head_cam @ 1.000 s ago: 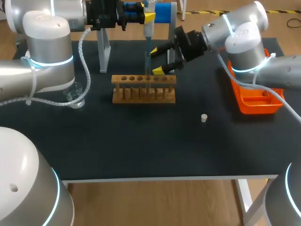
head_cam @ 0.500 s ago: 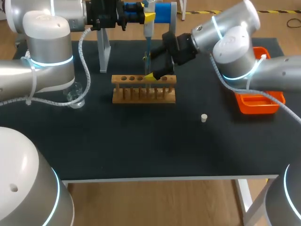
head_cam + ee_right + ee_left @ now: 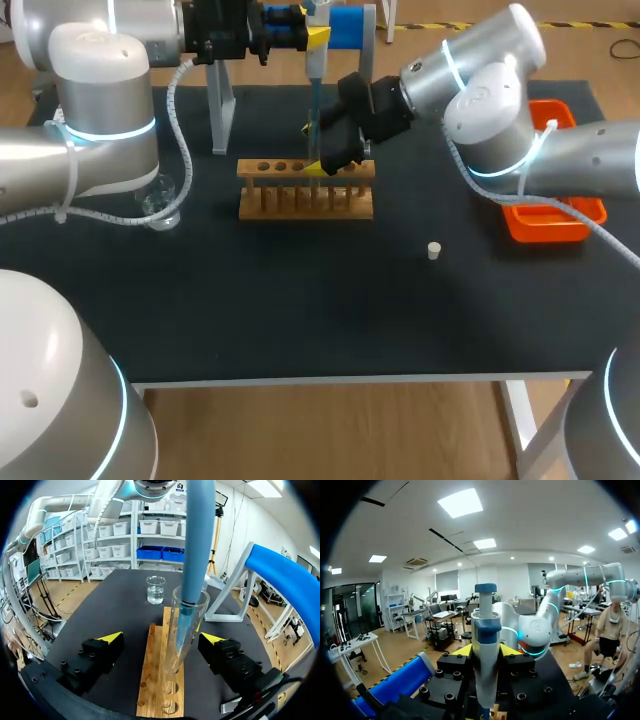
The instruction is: Invert the test tube, pick up the pipette, mount the tip to pipette, aspirate from beaker and dispense into the tube, eject the tip, return the pipette, and cap with the stopper.
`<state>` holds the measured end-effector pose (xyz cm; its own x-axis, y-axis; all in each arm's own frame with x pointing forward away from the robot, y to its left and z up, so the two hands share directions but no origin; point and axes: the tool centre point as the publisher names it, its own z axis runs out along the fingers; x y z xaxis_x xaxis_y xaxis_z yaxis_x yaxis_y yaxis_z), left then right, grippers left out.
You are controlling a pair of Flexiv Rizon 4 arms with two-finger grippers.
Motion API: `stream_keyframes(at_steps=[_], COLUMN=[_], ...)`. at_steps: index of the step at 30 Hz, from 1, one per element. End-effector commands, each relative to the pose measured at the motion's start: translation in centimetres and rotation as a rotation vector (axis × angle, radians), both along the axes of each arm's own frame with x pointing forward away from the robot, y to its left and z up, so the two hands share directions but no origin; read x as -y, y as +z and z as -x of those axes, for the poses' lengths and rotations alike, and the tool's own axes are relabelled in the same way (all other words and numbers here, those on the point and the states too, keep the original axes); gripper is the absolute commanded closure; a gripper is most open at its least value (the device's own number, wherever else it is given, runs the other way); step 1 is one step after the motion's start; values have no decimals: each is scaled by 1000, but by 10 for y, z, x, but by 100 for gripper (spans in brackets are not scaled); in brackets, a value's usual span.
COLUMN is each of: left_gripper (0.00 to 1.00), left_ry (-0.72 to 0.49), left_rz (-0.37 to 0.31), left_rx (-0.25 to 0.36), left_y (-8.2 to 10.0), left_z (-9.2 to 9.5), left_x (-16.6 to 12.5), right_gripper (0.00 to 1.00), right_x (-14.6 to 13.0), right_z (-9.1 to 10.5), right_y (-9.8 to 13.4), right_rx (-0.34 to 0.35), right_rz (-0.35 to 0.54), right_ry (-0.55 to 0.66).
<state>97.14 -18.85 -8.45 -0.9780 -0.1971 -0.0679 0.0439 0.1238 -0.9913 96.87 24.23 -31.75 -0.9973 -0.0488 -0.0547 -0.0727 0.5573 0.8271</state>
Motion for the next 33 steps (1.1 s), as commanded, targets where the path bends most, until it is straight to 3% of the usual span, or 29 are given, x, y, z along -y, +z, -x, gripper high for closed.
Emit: stream_keyframes(at_steps=[1,24,33], left_gripper=[100,100,100], left_ry=[1,1,3], left_rz=[-2,-2,-14], left_rx=[-1,-1,15], left_y=[1,1,8], left_z=[0,0,2], left_x=[0,0,2], right_gripper=[0,0,0], right_x=[-3,-5,-5], right_z=[-4,-7,-7], right_y=[-4,-7,-7], right_rx=[-3,-8,-8], right_rz=[3,22,22], right_ry=[1,-4,-4])
